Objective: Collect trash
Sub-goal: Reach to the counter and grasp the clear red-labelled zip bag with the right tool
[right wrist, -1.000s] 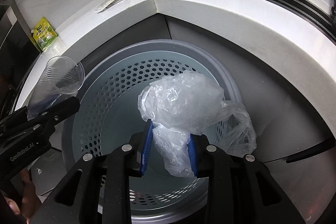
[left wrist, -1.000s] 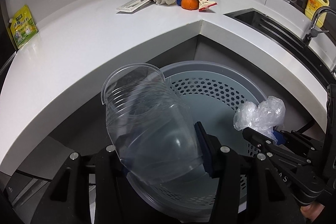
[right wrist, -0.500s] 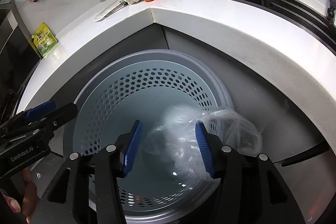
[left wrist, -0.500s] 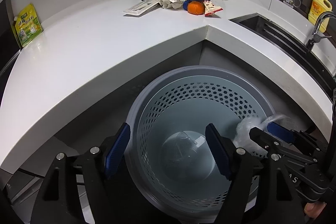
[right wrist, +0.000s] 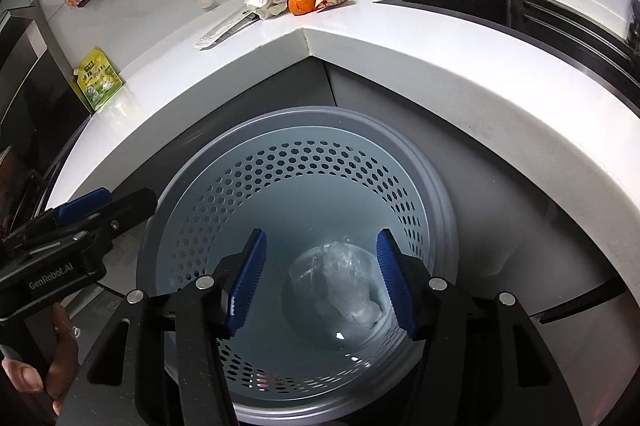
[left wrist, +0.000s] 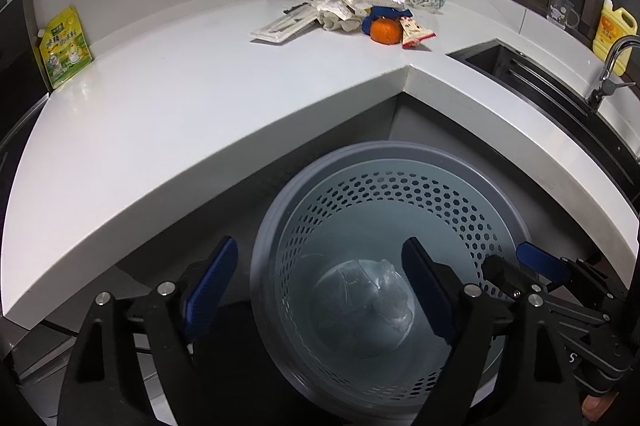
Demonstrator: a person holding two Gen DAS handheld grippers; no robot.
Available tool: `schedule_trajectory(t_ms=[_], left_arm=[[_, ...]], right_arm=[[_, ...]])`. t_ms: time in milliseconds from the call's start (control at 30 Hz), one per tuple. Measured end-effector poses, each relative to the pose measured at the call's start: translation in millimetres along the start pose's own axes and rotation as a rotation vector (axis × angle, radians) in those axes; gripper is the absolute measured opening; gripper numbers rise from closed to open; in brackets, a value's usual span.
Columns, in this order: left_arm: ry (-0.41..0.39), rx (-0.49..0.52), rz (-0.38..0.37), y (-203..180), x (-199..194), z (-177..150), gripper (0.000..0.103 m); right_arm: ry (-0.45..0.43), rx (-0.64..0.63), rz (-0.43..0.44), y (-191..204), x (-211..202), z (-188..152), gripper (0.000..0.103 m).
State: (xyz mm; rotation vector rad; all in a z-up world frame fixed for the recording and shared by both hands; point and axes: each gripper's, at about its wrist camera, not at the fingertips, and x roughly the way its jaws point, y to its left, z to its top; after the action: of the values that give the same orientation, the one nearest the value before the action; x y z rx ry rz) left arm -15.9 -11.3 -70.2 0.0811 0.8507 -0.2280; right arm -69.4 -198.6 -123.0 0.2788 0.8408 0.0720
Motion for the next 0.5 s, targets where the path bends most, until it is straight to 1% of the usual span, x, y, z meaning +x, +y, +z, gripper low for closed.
schedule_trajectory(t_ms=[100, 200, 267, 333, 400, 500], left_arm=[[-0.023, -0.007, 0.009, 2, -4, 3, 0.091], [-0.040, -0.008, 0.013, 4, -7, 8, 0.094], [-0.052, -0.004, 0.021, 5, -10, 12, 0.095], [-0.062, -0.002, 0.033, 6, -11, 18, 0.096], [-0.068, -0.005, 0.037, 8, -13, 24, 0.096], [-0.099, -0.013, 0.044, 11, -17, 37, 0.096]], right_arm=[[-0.008, -0.009, -0.011, 1, -3, 2, 0.055], [-0.015, -0.018, -0.027, 1, -5, 7, 0.057], [-0.026, -0.030, -0.033, 3, -9, 11, 0.057], [-0.044, -0.042, -0.036, 5, -13, 17, 0.061], [-0.060, -0.056, -0.041, 8, -18, 24, 0.061], [-0.084, -0.075, -0.045, 10, -24, 37, 0.061]])
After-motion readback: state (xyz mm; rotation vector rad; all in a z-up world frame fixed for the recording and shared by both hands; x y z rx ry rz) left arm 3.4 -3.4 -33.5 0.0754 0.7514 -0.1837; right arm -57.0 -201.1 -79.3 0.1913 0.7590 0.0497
